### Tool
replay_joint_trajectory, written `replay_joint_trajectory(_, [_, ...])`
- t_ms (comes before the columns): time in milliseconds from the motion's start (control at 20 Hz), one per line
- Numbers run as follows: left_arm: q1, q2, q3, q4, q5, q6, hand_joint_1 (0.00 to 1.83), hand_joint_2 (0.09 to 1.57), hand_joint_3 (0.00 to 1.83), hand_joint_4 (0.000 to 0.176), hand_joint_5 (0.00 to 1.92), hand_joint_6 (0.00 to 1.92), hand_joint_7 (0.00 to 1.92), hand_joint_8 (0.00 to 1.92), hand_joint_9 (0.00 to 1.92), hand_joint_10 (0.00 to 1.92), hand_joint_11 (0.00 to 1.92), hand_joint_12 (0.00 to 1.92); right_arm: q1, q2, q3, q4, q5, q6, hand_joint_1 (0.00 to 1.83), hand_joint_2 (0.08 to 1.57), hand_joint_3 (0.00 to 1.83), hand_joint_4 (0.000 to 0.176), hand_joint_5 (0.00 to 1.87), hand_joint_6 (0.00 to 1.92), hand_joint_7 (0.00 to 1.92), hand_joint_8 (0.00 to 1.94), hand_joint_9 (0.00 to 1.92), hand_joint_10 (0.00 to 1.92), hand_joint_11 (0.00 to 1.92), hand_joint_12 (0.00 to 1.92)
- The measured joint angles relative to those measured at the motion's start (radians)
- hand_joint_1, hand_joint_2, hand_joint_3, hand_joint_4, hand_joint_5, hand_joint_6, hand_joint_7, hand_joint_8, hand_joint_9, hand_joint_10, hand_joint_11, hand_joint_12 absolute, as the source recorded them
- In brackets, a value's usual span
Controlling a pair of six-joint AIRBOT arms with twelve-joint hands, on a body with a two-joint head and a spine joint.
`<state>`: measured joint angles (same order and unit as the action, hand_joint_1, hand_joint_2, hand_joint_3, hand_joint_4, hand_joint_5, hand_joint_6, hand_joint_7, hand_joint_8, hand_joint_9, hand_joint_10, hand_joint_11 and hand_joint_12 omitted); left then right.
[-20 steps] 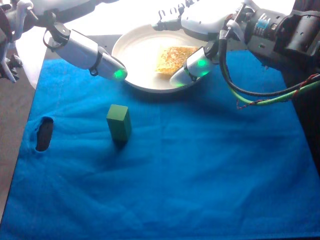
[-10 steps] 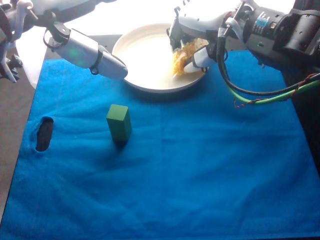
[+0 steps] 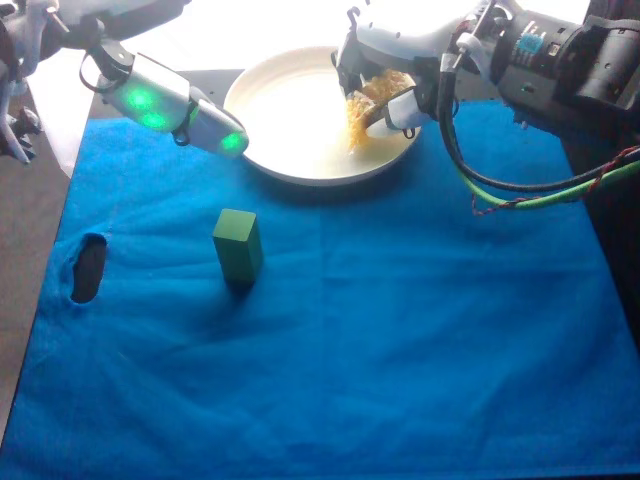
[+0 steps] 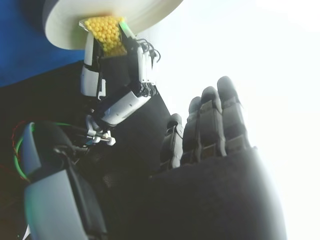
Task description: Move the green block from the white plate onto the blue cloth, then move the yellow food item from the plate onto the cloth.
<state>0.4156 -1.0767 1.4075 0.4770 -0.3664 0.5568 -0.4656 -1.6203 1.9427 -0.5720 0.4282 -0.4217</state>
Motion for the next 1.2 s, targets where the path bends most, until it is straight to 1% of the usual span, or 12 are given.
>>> replay_joint_trajectory(200, [0.000,0.000,0.002,-0.003,0.003,0.000,0.73,0.75,0.00,0.163,0.00,0.00,0.11,0.00,0.13,0.00,0.00,0.28,0.000,0.022,-0.036,0.000,0.031,-0.001,1.26,1.09,0.00,0.000,1.08,0.62,1.04,1.09,0.98,0.84,0.74,1.50])
replay_joint_trajectory(250, [0.000,0.000,0.002,-0.008,0.003,0.000,0.74,0.76,0.00,0.151,0.00,0.00,0.11,0.00,0.13,0.00,0.00,0.27,0.000,0.031,-0.045,0.005,0.047,-0.001,1.27,1.08,0.00,0.000,1.08,0.63,1.07,1.04,1.05,0.76,0.80,1.43])
replay_joint_trajectory(300, [0.001,0.000,0.004,-0.011,0.003,0.000,0.75,0.75,0.00,0.157,0.00,0.00,0.11,0.00,0.12,0.00,0.00,0.26,0.001,0.042,-0.055,0.009,0.060,-0.001,1.26,1.08,0.00,0.000,1.09,0.64,1.07,1.01,1.05,0.71,0.77,1.45])
replay_joint_trajectory(350, [0.002,0.000,0.005,-0.013,0.004,0.000,0.76,0.75,0.00,0.145,0.00,0.00,0.10,0.00,0.12,0.00,0.00,0.24,0.001,0.061,-0.074,0.016,0.071,-0.001,1.25,1.08,0.00,0.000,1.11,0.60,1.03,1.06,0.97,0.77,0.68,1.56])
replay_joint_trajectory(400, [0.005,0.000,0.005,-0.014,0.004,0.000,0.78,0.75,0.00,0.157,0.00,0.00,0.08,0.00,0.11,0.00,0.00,0.19,0.001,0.080,-0.097,0.021,0.082,-0.001,1.25,1.08,0.00,0.000,1.12,0.59,1.03,1.07,0.95,0.79,0.64,1.60])
replay_joint_trajectory(450, [0.008,0.000,0.007,-0.014,0.004,0.000,0.77,0.76,0.00,0.149,0.00,0.00,0.07,0.00,0.12,0.00,0.00,0.18,0.001,0.096,-0.113,0.021,0.095,-0.001,1.26,1.10,0.00,0.000,1.14,0.48,0.97,1.22,0.86,1.04,0.61,1.74])
replay_joint_trajectory(550, [0.013,0.000,0.007,-0.015,0.008,0.000,0.77,0.76,0.00,0.156,0.01,0.00,0.09,0.01,0.13,0.01,0.00,0.19,0.001,0.151,-0.180,0.021,0.132,-0.001,1.27,1.08,0.00,0.000,1.14,0.51,1.03,1.12,0.83,1.07,0.57,1.74])
replay_joint_trajectory(650, [0.013,0.000,0.011,-0.021,0.016,0.000,0.76,0.77,0.00,0.143,0.00,0.00,0.09,0.01,0.13,0.01,0.01,0.20,0.001,0.206,-0.245,0.021,0.181,-0.001,1.28,1.07,0.00,0.000,1.17,0.44,1.07,1.06,0.90,1.11,0.69,1.70])
replay_joint_trajectory(800, [0.018,0.002,0.013,-0.037,0.027,0.000,0.78,0.82,0.00,0.173,0.00,0.00,0.07,0.00,0.09,0.00,0.00,0.23,0.002,0.287,-0.332,0.012,0.250,-0.001,1.28,1.07,0.00,0.000,1.24,0.26,1.04,1.15,0.87,1.39,0.66,1.86])
replay_joint_trajectory(1000, [0.019,0.021,0.013,-0.070,0.024,0.001,0.78,0.79,0.00,0.162,0.03,0.01,0.10,0.01,0.11,0.00,0.00,0.26,-0.017,0.354,-0.411,-0.005,0.328,-0.001,1.29,1.05,0.00,0.000,1.22,0.35,1.12,0.97,0.98,1.06,0.76,1.54])
replay_joint_trajectory(1100, [0.019,0.023,0.014,-0.080,0.026,0.005,0.75,0.77,0.00,0.138,0.00,0.00,0.10,0.00,0.10,0.00,0.00,0.27,-0.052,0.359,-0.439,-0.018,0.351,-0.001,1.28,1.08,0.00,0.000,1.13,0.46,1.07,1.08,0.99,1.15,0.84,1.52])
replay_joint_trajectory(1200, [0.023,0.024,0.014,-0.081,0.021,0.005,0.76,0.74,0.00,0.147,0.00,0.00,0.10,0.00,0.08,0.00,0.00,0.22,-0.085,0.359,-0.460,-0.035,0.365,0.000,1.26,1.06,0.00,0.000,1.07,0.71,1.19,0.77,1.14,0.61,0.81,1.37])
